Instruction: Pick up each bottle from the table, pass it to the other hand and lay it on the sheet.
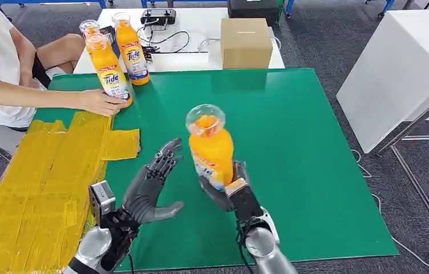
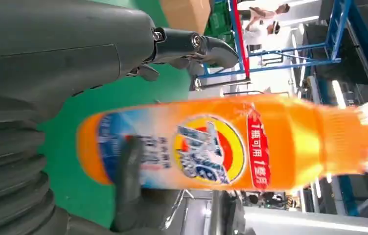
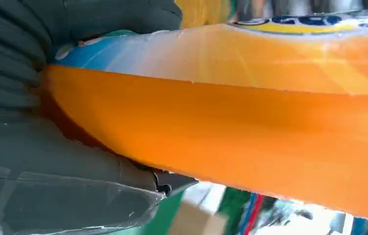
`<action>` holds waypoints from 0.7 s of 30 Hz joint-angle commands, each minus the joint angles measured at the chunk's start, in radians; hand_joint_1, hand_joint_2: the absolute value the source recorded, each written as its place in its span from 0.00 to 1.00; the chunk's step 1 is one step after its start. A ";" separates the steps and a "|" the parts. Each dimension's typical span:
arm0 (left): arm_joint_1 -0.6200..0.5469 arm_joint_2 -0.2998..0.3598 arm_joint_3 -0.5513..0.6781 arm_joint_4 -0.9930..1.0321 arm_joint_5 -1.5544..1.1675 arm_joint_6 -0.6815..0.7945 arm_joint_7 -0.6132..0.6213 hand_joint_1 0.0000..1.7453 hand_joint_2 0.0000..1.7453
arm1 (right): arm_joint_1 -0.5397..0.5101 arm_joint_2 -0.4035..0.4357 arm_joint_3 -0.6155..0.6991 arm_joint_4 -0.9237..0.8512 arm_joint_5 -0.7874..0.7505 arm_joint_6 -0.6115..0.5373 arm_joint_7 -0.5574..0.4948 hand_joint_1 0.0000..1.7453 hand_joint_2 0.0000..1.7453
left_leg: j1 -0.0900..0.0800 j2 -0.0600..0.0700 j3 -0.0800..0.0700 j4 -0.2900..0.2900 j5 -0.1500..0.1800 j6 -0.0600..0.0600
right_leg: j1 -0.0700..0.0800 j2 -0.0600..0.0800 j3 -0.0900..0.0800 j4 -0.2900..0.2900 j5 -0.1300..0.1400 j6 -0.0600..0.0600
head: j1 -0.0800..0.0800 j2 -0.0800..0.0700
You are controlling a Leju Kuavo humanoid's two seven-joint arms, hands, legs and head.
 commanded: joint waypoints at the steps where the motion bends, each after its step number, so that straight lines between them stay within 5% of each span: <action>1: -0.035 0.024 0.005 0.053 0.004 -0.003 0.003 0.00 1.00 | -0.057 -0.007 0.096 0.078 0.004 -0.009 -0.003 0.92 1.00 | 0.001 0.002 0.005 -0.001 -0.001 -0.001 | 0.001 0.001 0.005 -0.002 0.000 0.000 | 0.000 0.000; 10: -0.046 0.012 0.022 0.086 0.028 0.009 0.005 0.00 1.00 | -0.086 -0.027 0.292 0.132 0.057 -0.002 -0.024 0.92 1.00 | 0.000 0.002 0.004 -0.001 -0.001 -0.001 | 0.000 0.001 0.004 -0.002 0.000 0.000 | 0.000 0.000; 21: -0.065 -0.014 0.033 0.105 0.004 0.077 0.007 0.00 1.00 | -0.159 -0.032 0.434 0.276 0.252 -0.071 0.085 0.86 1.00 | 0.001 0.000 0.003 -0.001 0.000 -0.001 | 0.000 -0.001 0.003 -0.002 0.000 0.000 | 0.000 0.000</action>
